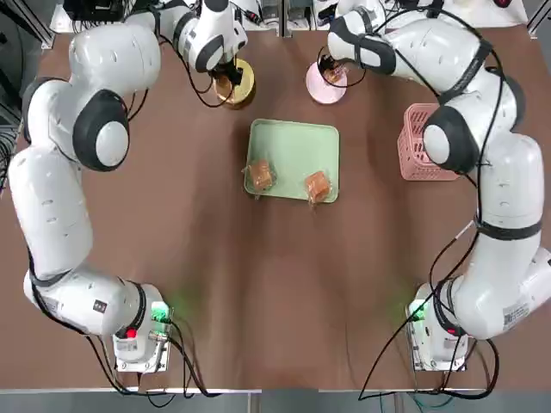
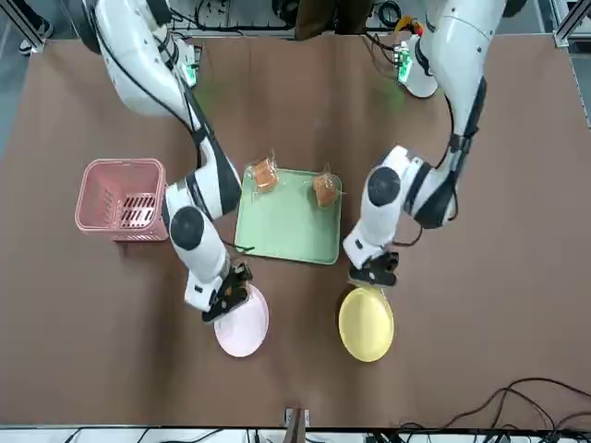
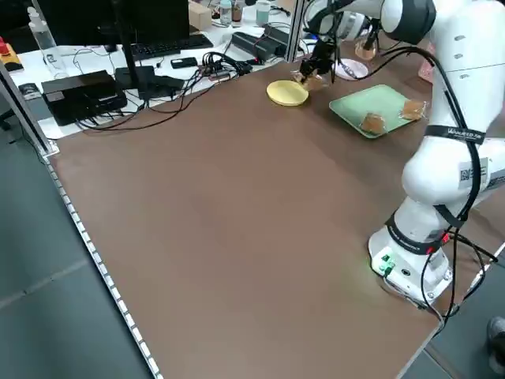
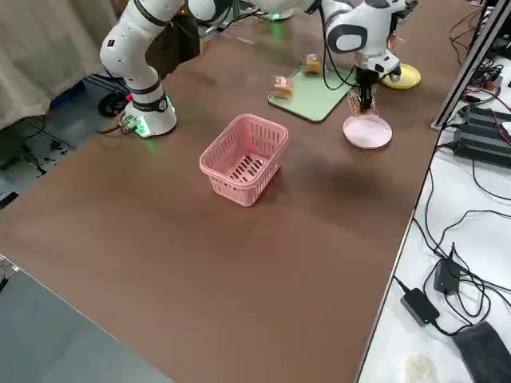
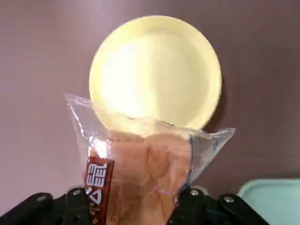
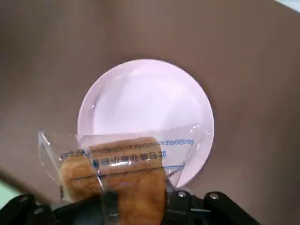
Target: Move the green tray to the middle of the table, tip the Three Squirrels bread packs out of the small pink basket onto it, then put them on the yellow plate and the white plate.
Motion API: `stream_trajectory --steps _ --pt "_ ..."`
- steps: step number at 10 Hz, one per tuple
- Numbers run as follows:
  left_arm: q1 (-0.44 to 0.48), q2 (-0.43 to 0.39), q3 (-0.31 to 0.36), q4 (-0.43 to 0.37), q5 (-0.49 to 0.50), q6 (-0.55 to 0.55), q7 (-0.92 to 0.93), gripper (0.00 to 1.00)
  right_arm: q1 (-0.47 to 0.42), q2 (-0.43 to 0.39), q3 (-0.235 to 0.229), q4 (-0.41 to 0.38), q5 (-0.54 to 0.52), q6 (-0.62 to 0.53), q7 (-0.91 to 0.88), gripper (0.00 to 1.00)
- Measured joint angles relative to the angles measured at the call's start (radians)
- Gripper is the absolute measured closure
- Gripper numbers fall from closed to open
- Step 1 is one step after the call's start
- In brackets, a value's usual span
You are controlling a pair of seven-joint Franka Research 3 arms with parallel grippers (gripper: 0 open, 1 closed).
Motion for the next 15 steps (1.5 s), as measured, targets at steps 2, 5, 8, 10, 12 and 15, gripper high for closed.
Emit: stream_trajectory --steps 2,5,8,10,12,15 --pt "-0.001 0.083 -0.001 0.101 -0.002 0.003 -0.004 0.37 0.000 0.088 0.001 0.099 0.000 0.016 -0.095 0.67" --pt "-0.002 0.171 0.004 0.208 -0.002 0.011 -0.004 0.37 -0.005 0.138 0.000 0.153 0.000 0.090 -0.230 0.72" --pt "0.000 0.234 0.042 0.222 -0.002 0.122 -0.012 0.25 -0.020 0.151 0.000 0.155 0.000 0.108 -0.342 0.51" --pt "0.000 0.255 0.054 0.227 -0.002 0.148 -0.044 0.21 -0.020 0.161 0.001 0.155 0.000 0.140 -0.347 0.40" --pt "0.000 0.259 0.057 0.229 -0.002 0.179 -0.084 0.01 -0.016 0.162 0.003 0.155 0.000 0.143 -0.348 0.25" --pt "0.003 0.228 0.057 0.250 -0.002 0.108 -0.088 0.00 -0.016 0.148 0.007 0.120 0.011 0.115 -0.347 0.15"
